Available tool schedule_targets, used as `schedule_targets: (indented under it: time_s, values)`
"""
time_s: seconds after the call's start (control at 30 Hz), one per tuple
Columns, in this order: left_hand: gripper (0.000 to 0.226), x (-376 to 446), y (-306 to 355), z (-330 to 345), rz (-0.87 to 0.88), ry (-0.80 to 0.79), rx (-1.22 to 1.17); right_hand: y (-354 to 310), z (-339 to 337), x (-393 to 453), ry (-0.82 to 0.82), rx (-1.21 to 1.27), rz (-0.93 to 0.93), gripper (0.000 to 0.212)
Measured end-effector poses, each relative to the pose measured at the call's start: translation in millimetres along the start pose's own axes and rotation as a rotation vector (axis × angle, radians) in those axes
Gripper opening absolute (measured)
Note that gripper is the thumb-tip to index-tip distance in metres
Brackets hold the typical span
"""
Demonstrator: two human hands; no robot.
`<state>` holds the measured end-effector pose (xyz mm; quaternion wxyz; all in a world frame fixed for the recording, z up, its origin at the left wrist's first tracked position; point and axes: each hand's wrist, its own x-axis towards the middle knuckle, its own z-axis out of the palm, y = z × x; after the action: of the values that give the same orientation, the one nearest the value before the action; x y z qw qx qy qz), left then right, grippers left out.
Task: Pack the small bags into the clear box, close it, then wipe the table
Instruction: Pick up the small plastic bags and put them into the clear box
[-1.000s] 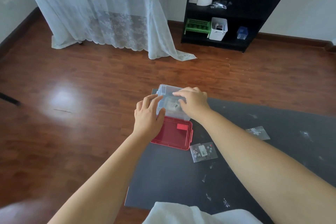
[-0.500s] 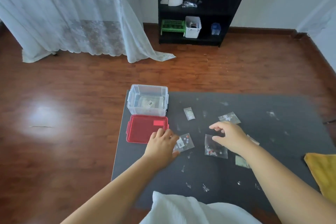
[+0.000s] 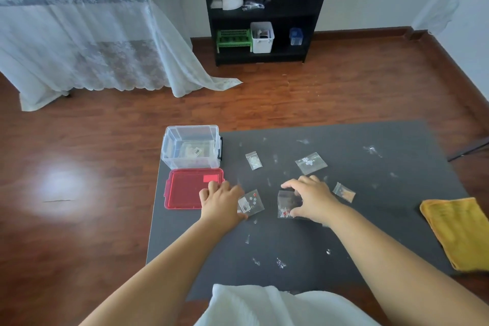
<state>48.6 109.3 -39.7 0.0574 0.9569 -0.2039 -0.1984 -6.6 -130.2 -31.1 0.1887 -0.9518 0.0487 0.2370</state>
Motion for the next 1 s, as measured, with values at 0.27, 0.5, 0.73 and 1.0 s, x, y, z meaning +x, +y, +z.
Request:
schedule_targets:
  time_s: [0.27, 0.5, 0.73, 1.0]
  values:
    - [0.018, -20, 4, 7, 0.063, 0.124, -0.146, 14, -1, -7, -0.017, 0.302, 0.026, 0.027]
    - [0.02, -30, -19, -25, -0.026, 0.363, -0.316, -20, -44, 8, 0.093, 0.329, -0.039, 0.036]
    - [0.014, -13, -90, -93, -0.044, 0.672, -0.269, -109, -88, 50, 0.283, 0.422, -0.25, 0.027]
    - [0.016, 7, -148, -125, -0.036, 0.714, -0.321, -195, -76, 113, 0.271, 0.348, -0.317, 0.025]
